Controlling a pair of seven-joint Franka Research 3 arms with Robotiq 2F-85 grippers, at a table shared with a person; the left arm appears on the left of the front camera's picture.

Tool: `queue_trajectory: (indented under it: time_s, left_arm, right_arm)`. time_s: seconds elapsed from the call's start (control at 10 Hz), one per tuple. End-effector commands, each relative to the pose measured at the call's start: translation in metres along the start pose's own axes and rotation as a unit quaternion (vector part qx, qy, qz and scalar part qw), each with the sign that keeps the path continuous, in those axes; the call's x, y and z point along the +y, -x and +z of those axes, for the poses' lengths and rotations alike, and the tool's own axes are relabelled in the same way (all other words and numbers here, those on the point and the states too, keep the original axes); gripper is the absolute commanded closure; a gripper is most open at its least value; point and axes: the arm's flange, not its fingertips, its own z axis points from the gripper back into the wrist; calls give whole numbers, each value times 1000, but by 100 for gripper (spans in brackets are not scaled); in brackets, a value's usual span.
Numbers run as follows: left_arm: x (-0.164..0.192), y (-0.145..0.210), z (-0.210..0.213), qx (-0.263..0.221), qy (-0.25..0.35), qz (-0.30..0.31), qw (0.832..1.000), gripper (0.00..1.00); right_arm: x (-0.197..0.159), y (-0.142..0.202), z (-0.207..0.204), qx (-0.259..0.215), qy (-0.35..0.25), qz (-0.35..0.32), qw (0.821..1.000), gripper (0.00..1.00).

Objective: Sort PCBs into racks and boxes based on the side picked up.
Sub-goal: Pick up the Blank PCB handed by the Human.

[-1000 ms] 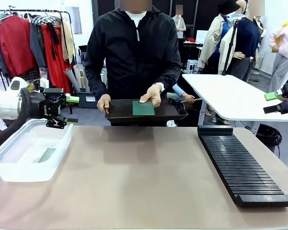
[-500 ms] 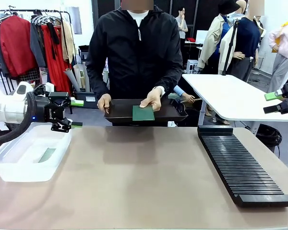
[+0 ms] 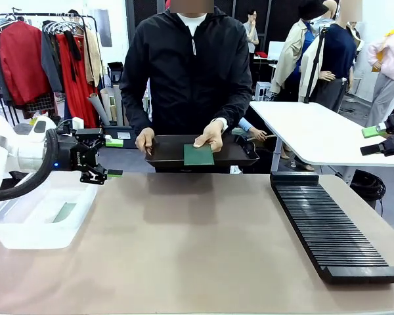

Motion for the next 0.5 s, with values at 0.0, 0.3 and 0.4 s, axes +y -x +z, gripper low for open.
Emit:
queue_trajectory:
  time_s: [0.0, 0.3, 0.4]
  left_arm:
    - [-7, -3, -11, -2, 21, 7, 1000, 0]
    - [0, -6, -44, 15, 30, 29, 999, 0]
    - [2, -7, -54, 23, 30, 29, 999, 0]
  right_arm:
    - [2, 0, 0, 1, 0, -1, 1000, 0]
    - [2, 0, 0, 1, 0, -1, 1000, 0]
    - [2, 0, 0, 1, 0, -1, 1000, 0]
